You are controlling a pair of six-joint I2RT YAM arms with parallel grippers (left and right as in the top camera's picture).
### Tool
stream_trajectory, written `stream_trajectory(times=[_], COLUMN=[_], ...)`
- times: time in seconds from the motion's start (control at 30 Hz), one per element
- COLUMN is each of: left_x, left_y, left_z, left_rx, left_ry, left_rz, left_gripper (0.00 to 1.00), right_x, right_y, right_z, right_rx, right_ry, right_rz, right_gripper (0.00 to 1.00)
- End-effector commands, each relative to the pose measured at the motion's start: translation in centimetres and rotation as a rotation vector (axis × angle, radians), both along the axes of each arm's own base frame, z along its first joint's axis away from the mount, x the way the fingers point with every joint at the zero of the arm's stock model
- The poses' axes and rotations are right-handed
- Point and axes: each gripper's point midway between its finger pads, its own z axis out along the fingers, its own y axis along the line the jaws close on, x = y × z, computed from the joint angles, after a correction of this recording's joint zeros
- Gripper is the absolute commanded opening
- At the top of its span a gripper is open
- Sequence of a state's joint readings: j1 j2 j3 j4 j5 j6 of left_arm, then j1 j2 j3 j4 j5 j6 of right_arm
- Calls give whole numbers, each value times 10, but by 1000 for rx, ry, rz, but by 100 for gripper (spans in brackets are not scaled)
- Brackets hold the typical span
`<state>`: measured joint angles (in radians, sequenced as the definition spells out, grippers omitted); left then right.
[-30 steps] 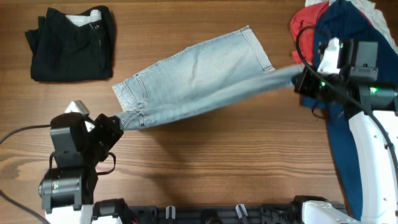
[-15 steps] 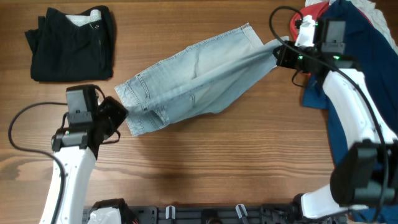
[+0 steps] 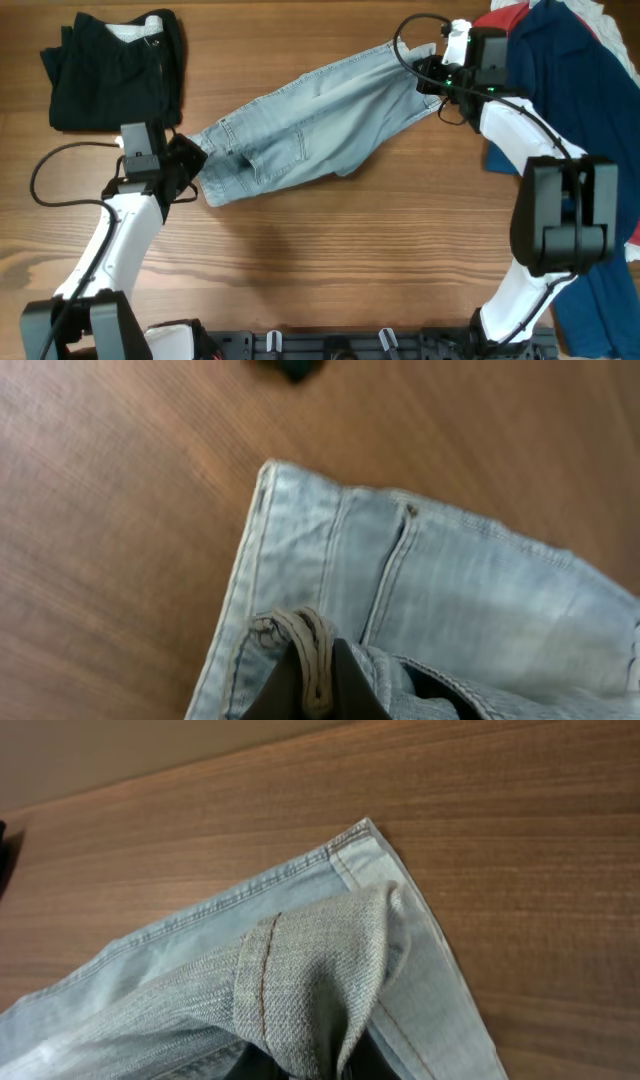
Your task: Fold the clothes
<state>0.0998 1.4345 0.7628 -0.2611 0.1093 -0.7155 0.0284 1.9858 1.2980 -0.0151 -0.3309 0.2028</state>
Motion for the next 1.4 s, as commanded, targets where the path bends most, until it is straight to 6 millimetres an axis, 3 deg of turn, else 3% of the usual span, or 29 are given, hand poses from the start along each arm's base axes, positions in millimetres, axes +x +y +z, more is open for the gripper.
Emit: stream_trajectory(times=[0.0, 0.03, 0.07, 0.3, 0.43, 0.7, 0.8, 0.9, 1.1, 1.27, 1.37], left_x=[8, 11, 13, 19, 22, 3, 2, 1, 1, 0, 0], left_y=[27, 29, 33, 44, 21, -10, -17, -21, -20, -20, -20], left_z=[1, 4, 6, 13, 13, -4, -7, -9, -10, -11, -11], left_rx=[110, 121, 136, 188, 142, 124, 130, 129, 132, 131, 134], left_ry=[-25, -39, -53, -87, -100, -3, 8, 13, 17, 21, 23], left_rz=[66, 74, 86, 124, -29, -170, -197, -208, -206, -206, -204], left_gripper=[36, 76, 100, 100, 100, 100, 100, 100, 100, 100, 100], right_x=[21, 25, 27, 21, 12, -20, -19, -14, -16, -18, -31], right_y=[-30, -29, -28, -14, -6, -27, -35, -40, -39, -39, -39], right_z=[5, 8, 12, 13, 9, -34, -36, -39, -83, -88, -97], right_rx=[-60, -59, -56, -11, -1, -222, -269, -294, -238, -200, -146], right_ry=[-60, -81, -100, -84, -53, 111, 113, 103, 185, 218, 304], right_rz=[-113, -114, -112, -44, 11, 61, 42, 16, -22, -64, -121], right_gripper=[21, 64, 100, 100, 100, 100, 90, 87, 81, 78, 68])
